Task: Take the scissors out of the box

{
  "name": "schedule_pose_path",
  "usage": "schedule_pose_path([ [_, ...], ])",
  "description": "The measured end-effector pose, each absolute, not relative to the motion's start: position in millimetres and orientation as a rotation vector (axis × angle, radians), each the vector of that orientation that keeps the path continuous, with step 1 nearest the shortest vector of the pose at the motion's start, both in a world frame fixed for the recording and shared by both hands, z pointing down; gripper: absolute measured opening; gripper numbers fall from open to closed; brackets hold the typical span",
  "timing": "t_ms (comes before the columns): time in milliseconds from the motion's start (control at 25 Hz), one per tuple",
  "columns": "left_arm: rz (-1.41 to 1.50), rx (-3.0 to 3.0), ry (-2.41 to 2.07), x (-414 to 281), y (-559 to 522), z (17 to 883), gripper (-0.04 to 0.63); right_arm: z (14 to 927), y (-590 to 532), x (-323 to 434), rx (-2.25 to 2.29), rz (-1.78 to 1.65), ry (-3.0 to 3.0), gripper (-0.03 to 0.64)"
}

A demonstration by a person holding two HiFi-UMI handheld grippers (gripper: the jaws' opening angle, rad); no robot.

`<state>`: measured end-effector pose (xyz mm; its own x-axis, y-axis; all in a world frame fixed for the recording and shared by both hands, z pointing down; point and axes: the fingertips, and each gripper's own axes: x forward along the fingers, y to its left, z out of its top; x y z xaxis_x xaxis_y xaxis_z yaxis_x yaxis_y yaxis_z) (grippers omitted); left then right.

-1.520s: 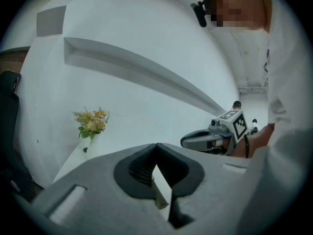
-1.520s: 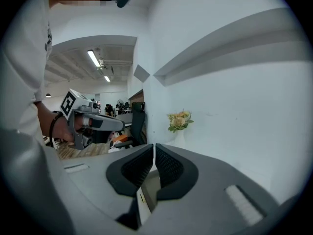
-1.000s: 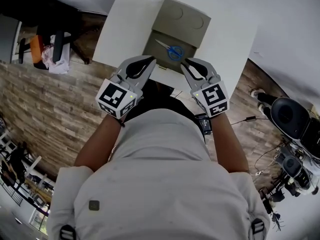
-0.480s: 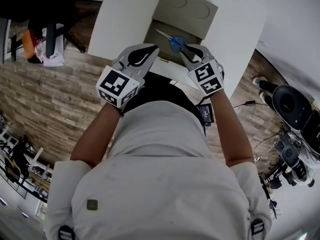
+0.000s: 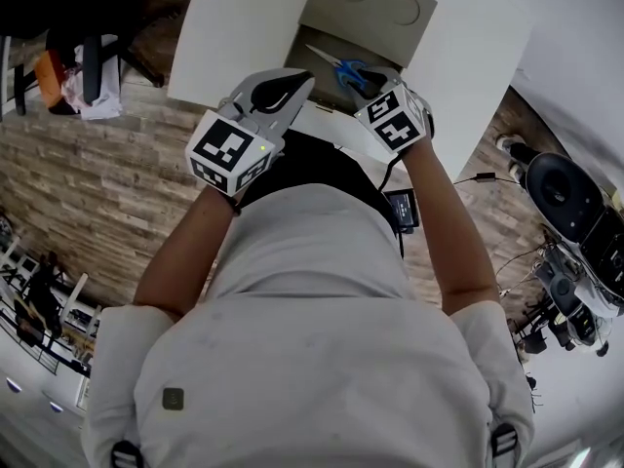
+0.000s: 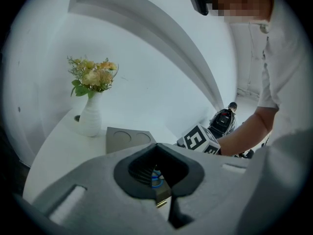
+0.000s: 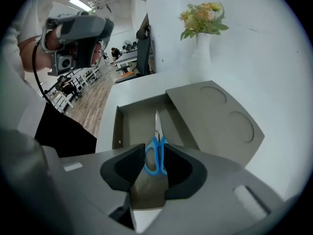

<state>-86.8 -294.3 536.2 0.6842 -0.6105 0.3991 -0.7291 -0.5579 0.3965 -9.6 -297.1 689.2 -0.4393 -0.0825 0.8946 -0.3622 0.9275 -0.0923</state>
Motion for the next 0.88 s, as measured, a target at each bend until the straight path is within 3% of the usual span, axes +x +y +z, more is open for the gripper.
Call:
schedule_pose_path([
  [880, 0.261, 2.303, -0.995, -107.1, -309.5, 555.2, 0.005, 742.7, -296.4, -5.5, 0.307, 0.316, -1.781, 0.127],
])
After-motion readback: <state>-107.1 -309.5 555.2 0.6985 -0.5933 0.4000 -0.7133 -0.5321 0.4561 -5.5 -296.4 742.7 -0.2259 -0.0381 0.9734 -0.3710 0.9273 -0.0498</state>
